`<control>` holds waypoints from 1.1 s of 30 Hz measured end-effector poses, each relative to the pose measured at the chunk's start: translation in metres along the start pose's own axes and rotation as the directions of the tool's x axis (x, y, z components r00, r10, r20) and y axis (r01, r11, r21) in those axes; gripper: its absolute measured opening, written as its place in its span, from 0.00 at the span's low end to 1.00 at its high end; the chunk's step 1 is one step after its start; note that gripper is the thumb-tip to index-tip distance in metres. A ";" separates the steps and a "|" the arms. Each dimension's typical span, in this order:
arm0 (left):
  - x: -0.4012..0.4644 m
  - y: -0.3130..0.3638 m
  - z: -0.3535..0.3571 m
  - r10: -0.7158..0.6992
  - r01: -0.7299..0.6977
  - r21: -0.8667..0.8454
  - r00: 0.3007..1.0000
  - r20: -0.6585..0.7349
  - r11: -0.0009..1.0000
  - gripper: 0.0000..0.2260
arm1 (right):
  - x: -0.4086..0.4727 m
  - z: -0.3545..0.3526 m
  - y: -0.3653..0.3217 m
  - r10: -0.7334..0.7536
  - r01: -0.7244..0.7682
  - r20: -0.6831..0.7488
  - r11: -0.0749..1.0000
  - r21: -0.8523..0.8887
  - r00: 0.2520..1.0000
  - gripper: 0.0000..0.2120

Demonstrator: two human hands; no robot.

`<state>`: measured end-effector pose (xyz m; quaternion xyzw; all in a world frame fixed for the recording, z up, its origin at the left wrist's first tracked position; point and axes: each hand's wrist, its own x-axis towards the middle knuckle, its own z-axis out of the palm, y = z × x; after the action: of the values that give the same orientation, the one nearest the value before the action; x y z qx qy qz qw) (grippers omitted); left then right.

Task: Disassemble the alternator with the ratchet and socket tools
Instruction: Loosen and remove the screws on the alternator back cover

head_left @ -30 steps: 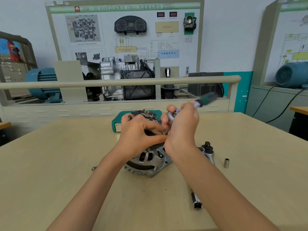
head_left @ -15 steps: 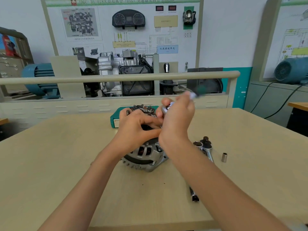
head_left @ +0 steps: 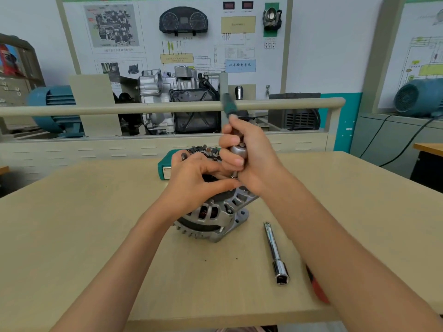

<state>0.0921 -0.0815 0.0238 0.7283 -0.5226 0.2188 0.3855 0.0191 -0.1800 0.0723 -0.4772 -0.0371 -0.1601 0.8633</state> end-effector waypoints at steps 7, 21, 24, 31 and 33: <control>0.000 0.006 0.004 0.018 -0.017 0.031 1.000 -0.023 0.999 0.01 | -0.002 0.001 0.011 -0.235 0.280 -0.357 0.957 0.078 0.904 0.14; 0.000 0.003 0.003 -0.026 0.026 0.006 0.999 -0.019 1.000 0.08 | -0.008 0.002 0.018 -0.287 0.353 -0.400 0.930 0.101 0.870 0.12; -0.002 0.005 0.004 -0.016 0.018 0.030 0.998 -0.062 0.999 0.06 | -0.011 0.004 0.029 -0.344 0.435 -0.545 0.899 0.042 0.764 0.09; 0.000 0.003 -0.007 0.011 -0.017 0.077 0.996 0.086 0.997 0.13 | -0.005 -0.005 0.012 -0.314 0.362 -0.411 0.931 0.042 0.856 0.04; 0.001 0.004 -0.006 0.003 -0.009 0.063 0.996 0.087 0.998 0.13 | -0.005 -0.010 0.005 -0.350 0.410 -0.422 0.910 0.060 0.837 0.03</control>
<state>0.0896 -0.0776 0.0295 0.7475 -0.5338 0.2045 0.3383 0.0147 -0.1845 0.0623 -0.3518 0.0350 -0.4198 0.8359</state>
